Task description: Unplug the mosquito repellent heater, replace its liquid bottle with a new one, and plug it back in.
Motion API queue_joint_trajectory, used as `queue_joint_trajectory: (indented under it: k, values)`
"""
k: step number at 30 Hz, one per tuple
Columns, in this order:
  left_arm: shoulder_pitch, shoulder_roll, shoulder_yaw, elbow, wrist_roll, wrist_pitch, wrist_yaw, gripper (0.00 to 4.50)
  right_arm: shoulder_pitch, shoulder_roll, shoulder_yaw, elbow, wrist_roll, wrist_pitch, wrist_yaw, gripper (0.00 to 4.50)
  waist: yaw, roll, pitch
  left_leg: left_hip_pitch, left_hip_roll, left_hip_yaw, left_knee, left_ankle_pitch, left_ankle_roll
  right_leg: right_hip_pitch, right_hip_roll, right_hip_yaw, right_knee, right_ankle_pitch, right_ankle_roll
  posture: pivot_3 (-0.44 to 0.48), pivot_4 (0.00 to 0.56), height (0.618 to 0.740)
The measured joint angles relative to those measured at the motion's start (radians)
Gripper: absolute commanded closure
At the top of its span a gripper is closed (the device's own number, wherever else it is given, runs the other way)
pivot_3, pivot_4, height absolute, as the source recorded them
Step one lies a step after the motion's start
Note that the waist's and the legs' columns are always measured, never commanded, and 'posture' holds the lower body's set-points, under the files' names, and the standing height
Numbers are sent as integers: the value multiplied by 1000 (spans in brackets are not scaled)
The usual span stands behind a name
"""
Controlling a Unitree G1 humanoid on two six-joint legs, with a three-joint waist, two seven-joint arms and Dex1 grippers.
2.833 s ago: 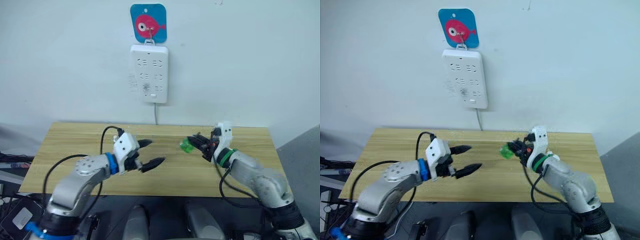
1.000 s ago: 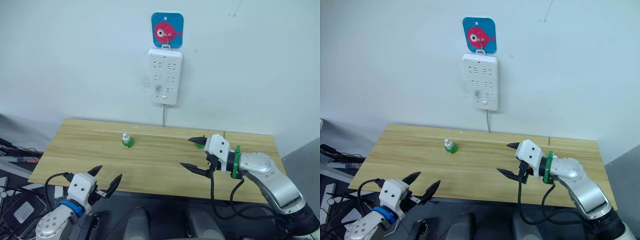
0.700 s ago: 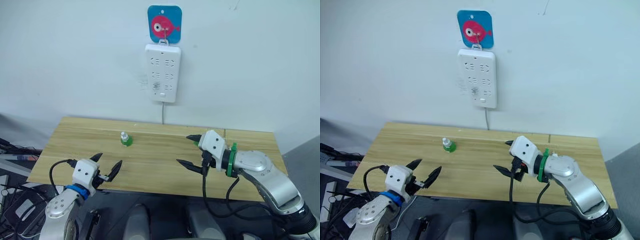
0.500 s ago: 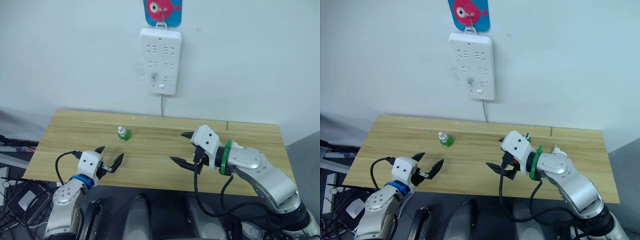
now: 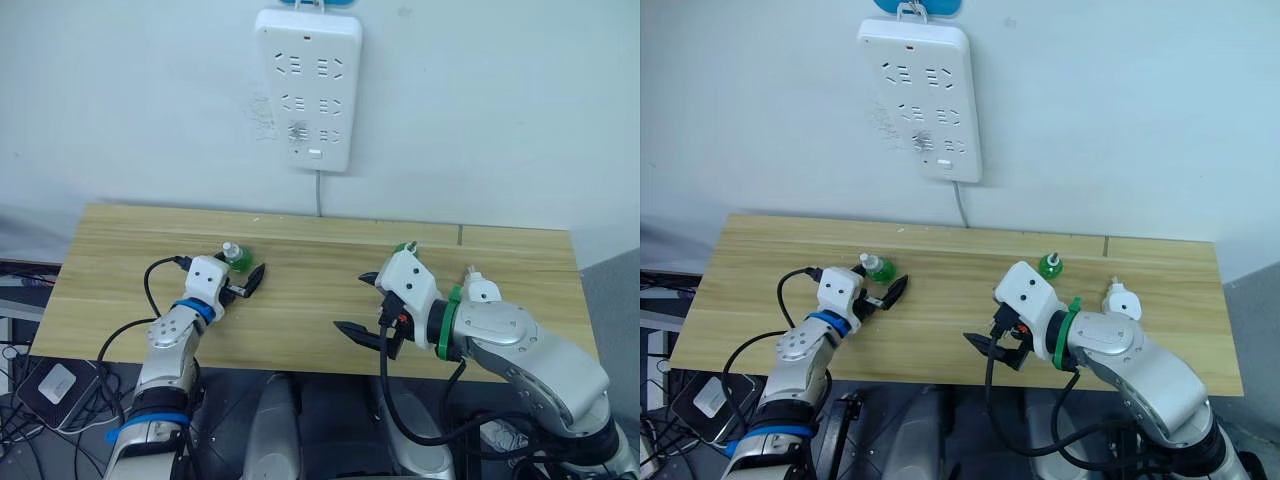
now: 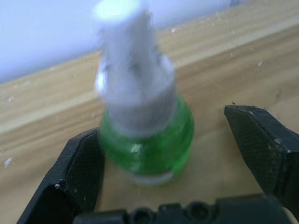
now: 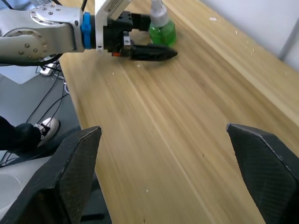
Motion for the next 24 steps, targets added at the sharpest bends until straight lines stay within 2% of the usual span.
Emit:
queue_joint_trajectory:
  k: [3,6,12,17,21,22,24]
  values:
    - [-17,-3,0,28,5,-22,6,0,9,-10,-1,-14,19,11,-1,22,-1,0,0,0,0,0,0,0,0,0,0,0,0,0,0,-229,508,740]
    - [-20,-8,2,44,5,-42,11,531,14,-19,-3,-21,28,15,-5,0,-1,0,0,0,0,1,0,0,0,0,0,1,0,0,1,-228,504,740]
    - [-25,-5,3,64,11,-73,19,2237,17,-31,-5,-21,40,8,-18,0,-1,-1,1,0,0,2,-1,0,0,-1,-1,1,-2,0,1,-215,481,740]
    - [-14,28,-22,3,21,-65,-15,2242,21,-42,-17,-3,42,-39,-15,0,-1,-2,1,0,0,2,-3,1,-2,-1,-1,1,-3,0,1,-194,425,740]
    - [31,89,-113,-243,15,16,-156,2242,29,-67,-53,8,56,-97,16,0,2,-3,-1,-1,-1,2,-4,3,-5,-1,-3,0,-4,0,1,-173,365,740]
    - [44,108,-148,-320,0,73,-209,2242,29,-66,-60,17,59,-121,27,0,1,-4,-2,-1,-1,2,-4,3,-5,-1,-3,0,-4,0,1,-166,337,740]
    - [62,161,-219,-486,-58,223,-306,2242,12,-62,-90,37,76,-145,39,0,0,-5,-3,-2,-1,1,-4,3,-5,-1,-3,-1,-4,0,1,-165,314,740]
